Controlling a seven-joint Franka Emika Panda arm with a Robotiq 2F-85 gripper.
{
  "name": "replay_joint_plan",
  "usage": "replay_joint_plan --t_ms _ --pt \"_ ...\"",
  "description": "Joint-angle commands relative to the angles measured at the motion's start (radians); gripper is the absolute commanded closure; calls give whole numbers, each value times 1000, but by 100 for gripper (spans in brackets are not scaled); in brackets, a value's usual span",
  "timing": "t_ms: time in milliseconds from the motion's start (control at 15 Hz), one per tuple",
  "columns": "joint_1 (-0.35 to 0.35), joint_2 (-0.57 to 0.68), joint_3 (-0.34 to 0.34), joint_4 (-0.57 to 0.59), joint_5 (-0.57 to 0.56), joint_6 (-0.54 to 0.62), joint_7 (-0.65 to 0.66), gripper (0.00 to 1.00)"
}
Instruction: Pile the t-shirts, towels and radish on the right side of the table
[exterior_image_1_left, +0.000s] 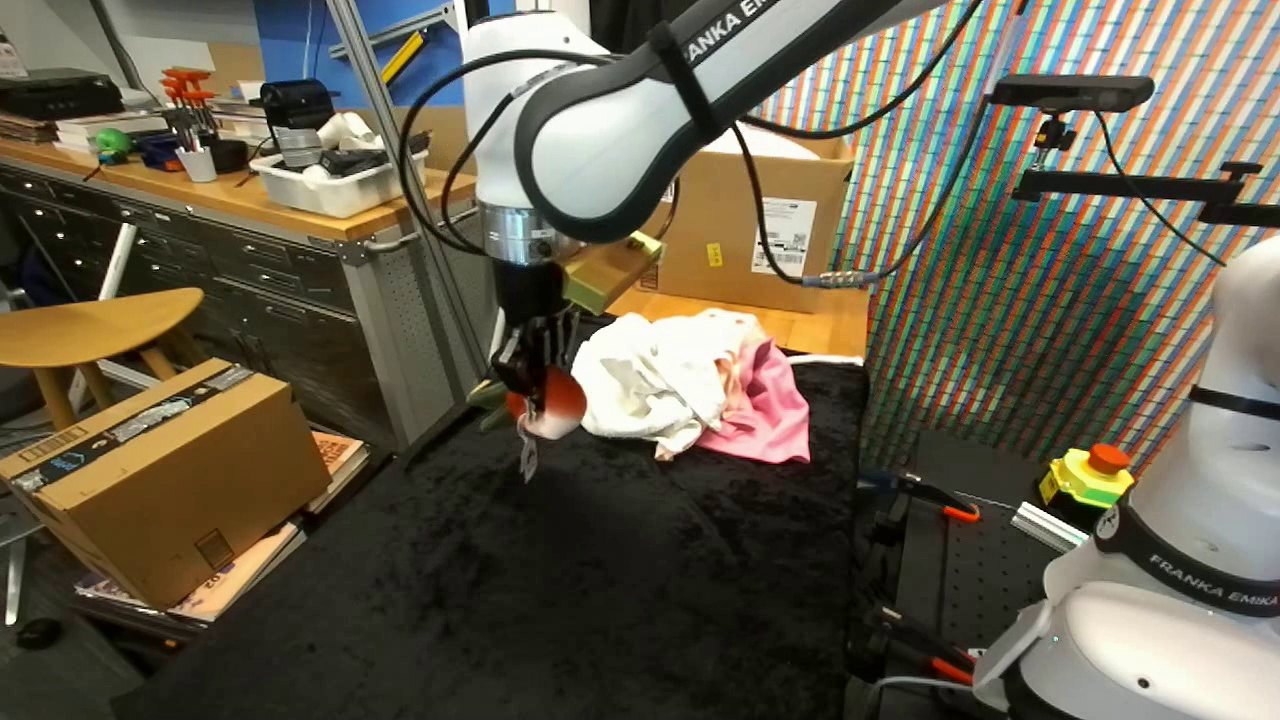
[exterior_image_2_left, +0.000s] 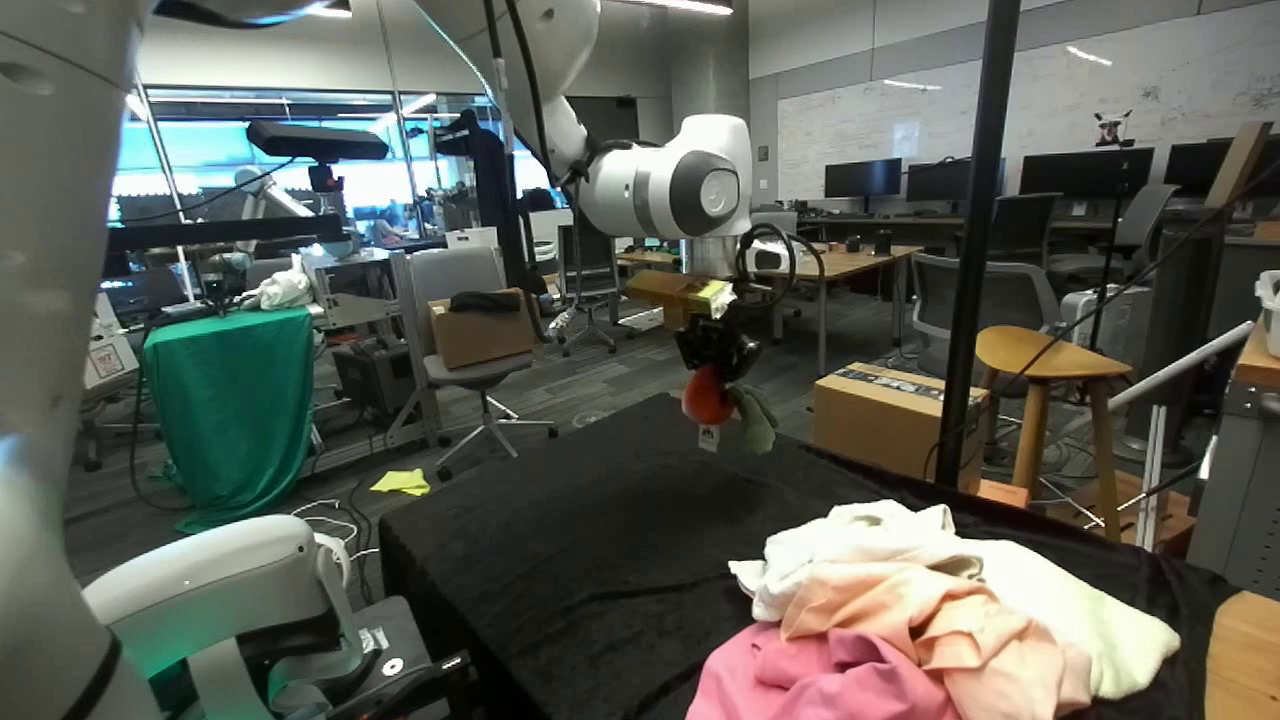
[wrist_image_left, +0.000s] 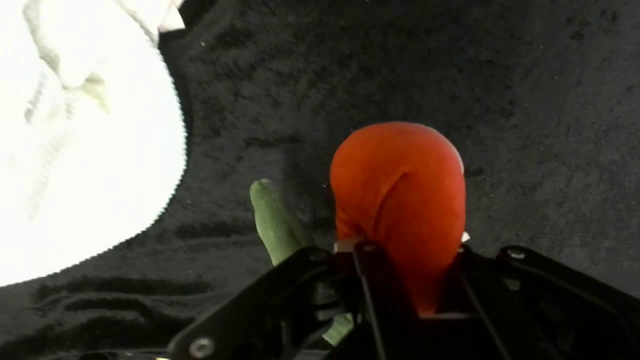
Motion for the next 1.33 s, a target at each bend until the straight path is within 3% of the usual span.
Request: replay_joint_plan --t_ms 0,600,1267 --pt "-41 -187 -29 -213 35 78 37 91" --pt "-136 -405 -113 -475 -9 190 169 91" --pt "-254 -428 -177 -590 -25 403 349 91"
